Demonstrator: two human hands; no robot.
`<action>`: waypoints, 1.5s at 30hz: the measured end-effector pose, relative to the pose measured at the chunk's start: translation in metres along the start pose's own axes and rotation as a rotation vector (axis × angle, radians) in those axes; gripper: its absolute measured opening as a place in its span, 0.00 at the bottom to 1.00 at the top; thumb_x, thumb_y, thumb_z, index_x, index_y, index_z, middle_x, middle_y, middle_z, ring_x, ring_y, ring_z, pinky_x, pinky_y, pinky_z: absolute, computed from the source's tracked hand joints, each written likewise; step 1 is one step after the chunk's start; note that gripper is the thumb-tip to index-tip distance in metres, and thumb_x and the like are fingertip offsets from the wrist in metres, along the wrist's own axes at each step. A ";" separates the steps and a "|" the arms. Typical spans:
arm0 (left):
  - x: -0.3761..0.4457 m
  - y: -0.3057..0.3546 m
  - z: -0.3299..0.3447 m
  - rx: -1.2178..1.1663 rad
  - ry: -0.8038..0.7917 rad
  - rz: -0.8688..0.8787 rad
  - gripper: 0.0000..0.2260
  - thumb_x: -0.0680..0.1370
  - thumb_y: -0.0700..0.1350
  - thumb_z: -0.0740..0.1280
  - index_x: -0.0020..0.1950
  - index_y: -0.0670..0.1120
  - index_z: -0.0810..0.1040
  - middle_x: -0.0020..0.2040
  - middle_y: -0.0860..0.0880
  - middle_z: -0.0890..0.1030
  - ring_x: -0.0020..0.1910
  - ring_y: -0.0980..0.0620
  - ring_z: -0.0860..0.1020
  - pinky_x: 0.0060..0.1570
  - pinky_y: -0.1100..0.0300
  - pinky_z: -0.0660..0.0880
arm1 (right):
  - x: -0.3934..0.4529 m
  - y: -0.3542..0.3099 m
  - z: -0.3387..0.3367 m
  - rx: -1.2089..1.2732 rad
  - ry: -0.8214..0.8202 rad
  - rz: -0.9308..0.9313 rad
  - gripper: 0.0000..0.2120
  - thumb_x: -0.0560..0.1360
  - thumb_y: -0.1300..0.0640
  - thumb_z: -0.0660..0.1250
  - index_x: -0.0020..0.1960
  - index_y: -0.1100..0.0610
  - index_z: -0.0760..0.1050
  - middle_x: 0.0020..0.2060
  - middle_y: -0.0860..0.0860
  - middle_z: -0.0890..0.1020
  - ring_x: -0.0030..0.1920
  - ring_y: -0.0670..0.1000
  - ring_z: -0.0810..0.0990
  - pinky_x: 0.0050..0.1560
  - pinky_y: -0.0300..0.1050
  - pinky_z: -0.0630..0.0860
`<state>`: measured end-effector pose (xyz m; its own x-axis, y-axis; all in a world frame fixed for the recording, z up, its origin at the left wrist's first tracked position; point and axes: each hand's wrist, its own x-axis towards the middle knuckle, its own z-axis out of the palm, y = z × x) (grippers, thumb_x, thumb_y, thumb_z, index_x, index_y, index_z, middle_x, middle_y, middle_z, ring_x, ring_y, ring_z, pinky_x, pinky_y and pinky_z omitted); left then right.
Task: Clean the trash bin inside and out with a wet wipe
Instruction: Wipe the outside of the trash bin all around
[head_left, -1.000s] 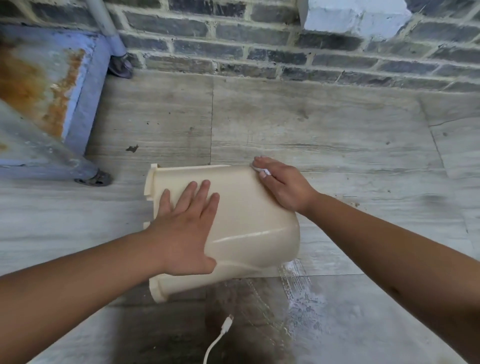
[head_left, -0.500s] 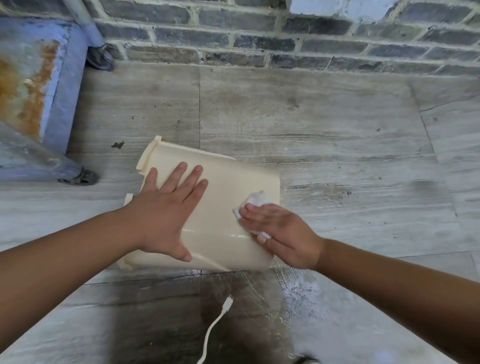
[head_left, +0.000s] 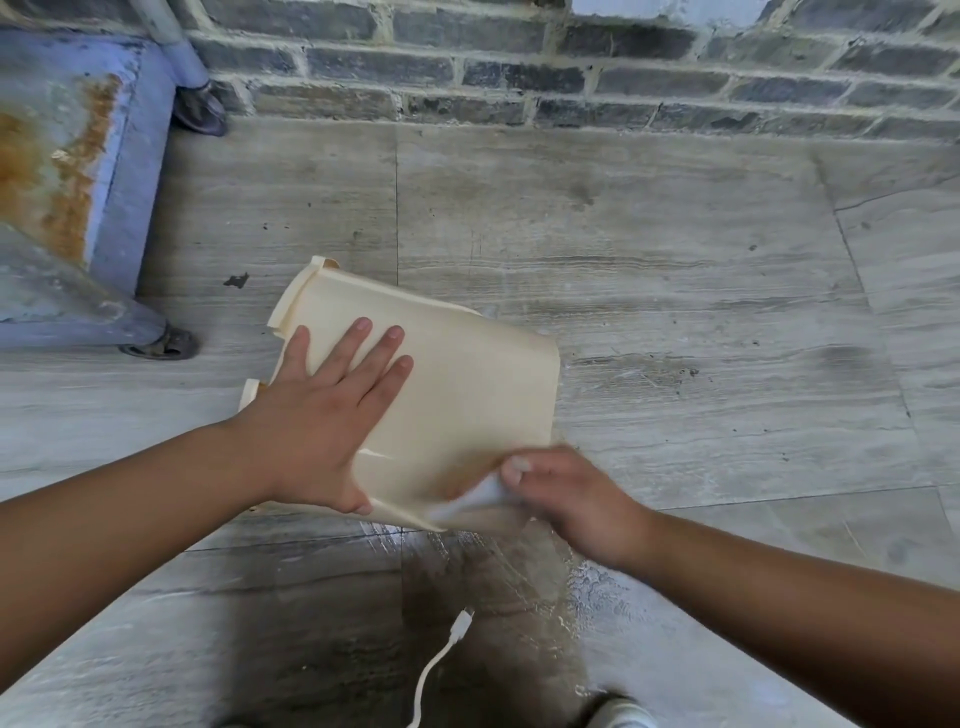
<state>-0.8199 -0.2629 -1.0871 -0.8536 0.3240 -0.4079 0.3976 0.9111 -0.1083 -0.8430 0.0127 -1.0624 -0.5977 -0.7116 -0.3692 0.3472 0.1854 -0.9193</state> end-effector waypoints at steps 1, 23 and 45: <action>0.000 0.000 0.000 -0.003 0.005 -0.002 0.63 0.55 0.79 0.54 0.69 0.44 0.21 0.74 0.42 0.26 0.72 0.40 0.27 0.65 0.30 0.44 | 0.008 -0.009 -0.005 0.197 0.064 0.037 0.11 0.74 0.56 0.63 0.44 0.63 0.81 0.39 0.60 0.84 0.41 0.57 0.82 0.45 0.47 0.78; 0.035 -0.024 -0.019 -0.123 -0.144 -0.049 0.65 0.52 0.81 0.57 0.74 0.48 0.29 0.74 0.48 0.26 0.73 0.42 0.29 0.68 0.31 0.46 | 0.057 0.007 -0.050 -0.879 -0.024 -0.488 0.15 0.77 0.62 0.61 0.61 0.65 0.78 0.62 0.60 0.79 0.66 0.58 0.75 0.66 0.59 0.71; -0.022 -0.046 -0.020 -0.112 0.212 -0.028 0.49 0.65 0.76 0.56 0.75 0.43 0.58 0.77 0.41 0.57 0.77 0.44 0.50 0.72 0.37 0.49 | 0.026 -0.021 -0.040 -0.138 0.380 -0.212 0.15 0.78 0.57 0.59 0.58 0.52 0.82 0.59 0.49 0.82 0.64 0.49 0.77 0.64 0.51 0.72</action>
<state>-0.8263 -0.3071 -1.0553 -0.9198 0.3340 -0.2057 0.3435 0.9391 -0.0110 -0.8946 0.0173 -1.0583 -0.8769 -0.4490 -0.1715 0.1046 0.1698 -0.9799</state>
